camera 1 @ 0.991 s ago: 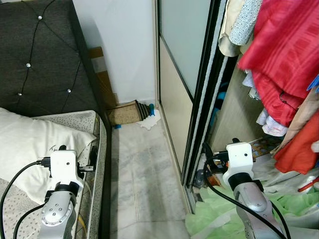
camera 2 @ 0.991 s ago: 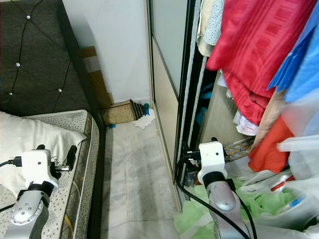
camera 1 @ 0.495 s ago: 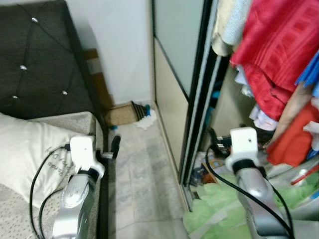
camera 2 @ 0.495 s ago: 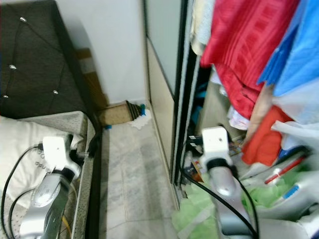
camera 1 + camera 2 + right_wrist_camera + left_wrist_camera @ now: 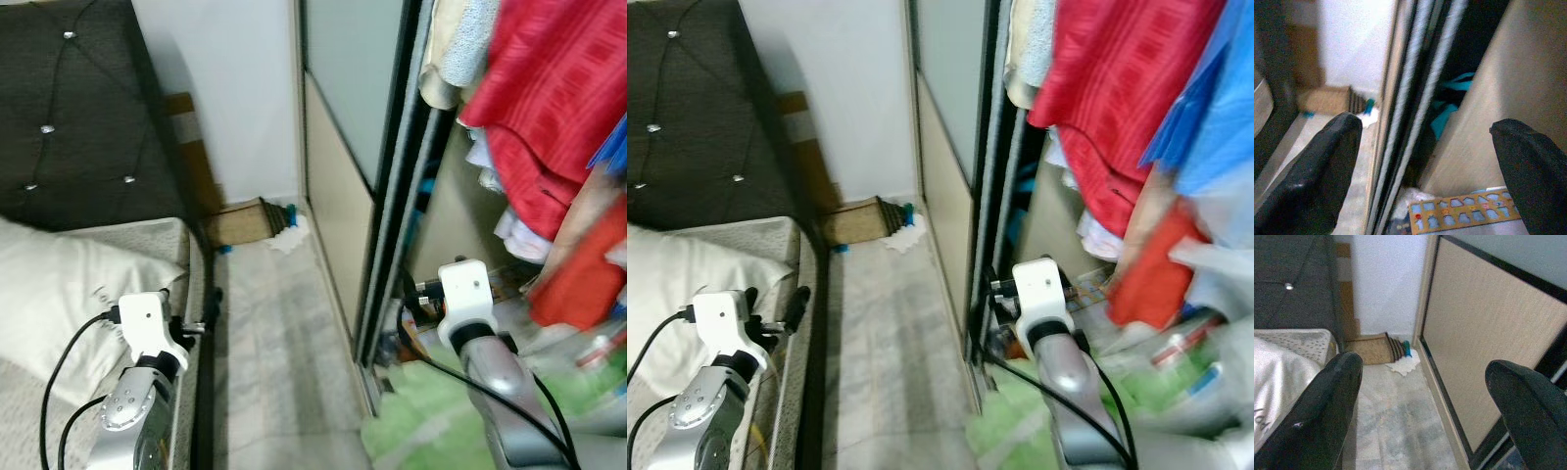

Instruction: Clean up the room

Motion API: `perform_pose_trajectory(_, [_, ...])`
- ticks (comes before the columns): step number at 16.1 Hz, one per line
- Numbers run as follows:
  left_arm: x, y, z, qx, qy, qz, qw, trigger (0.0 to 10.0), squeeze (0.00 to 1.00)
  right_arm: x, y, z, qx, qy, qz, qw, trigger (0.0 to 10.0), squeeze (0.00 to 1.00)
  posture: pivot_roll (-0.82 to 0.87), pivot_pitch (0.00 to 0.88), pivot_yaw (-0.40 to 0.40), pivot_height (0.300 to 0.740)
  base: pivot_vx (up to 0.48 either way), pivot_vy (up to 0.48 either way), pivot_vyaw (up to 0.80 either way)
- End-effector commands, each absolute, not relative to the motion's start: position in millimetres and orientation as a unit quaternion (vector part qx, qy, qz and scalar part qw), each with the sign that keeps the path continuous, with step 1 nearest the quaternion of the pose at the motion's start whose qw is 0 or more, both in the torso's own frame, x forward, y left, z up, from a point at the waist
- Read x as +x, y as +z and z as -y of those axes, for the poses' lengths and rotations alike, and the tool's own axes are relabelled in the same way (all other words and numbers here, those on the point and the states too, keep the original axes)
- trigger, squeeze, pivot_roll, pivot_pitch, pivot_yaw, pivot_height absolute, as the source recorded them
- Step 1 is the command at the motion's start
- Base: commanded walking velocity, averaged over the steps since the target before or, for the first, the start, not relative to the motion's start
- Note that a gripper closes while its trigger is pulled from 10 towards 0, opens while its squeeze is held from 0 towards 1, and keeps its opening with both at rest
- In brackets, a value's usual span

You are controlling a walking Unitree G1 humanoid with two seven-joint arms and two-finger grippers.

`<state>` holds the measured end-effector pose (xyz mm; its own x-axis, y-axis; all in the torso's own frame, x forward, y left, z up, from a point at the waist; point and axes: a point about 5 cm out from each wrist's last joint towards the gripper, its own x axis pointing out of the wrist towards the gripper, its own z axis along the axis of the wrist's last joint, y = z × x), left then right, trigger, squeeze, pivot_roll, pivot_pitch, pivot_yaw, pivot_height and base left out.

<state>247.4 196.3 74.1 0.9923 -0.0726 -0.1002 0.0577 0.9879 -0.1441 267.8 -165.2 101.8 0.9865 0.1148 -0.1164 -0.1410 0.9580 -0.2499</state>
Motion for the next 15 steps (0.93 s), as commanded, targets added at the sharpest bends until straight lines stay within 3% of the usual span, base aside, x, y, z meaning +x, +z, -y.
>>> perform_pose_trajectory(1, [246.1,75.2,-202.7,-0.057,-0.024,-0.054,0.997,10.0,0.00,269.8,107.0,155.0,-0.124,0.084,-0.037,0.988,10.0,0.00,-0.18,0.000,0.036,0.740,0.000,0.000,0.80])
perform_pose_trajectory(15, [256.4,75.8,-203.8,-0.027,-0.004,-0.044,0.999,10.0,0.00,273.8,112.8,135.2,-0.060,0.144,-0.025,0.987,10.0,0.00,-0.18,0.000,0.049,0.740,0.000,0.000,0.80])
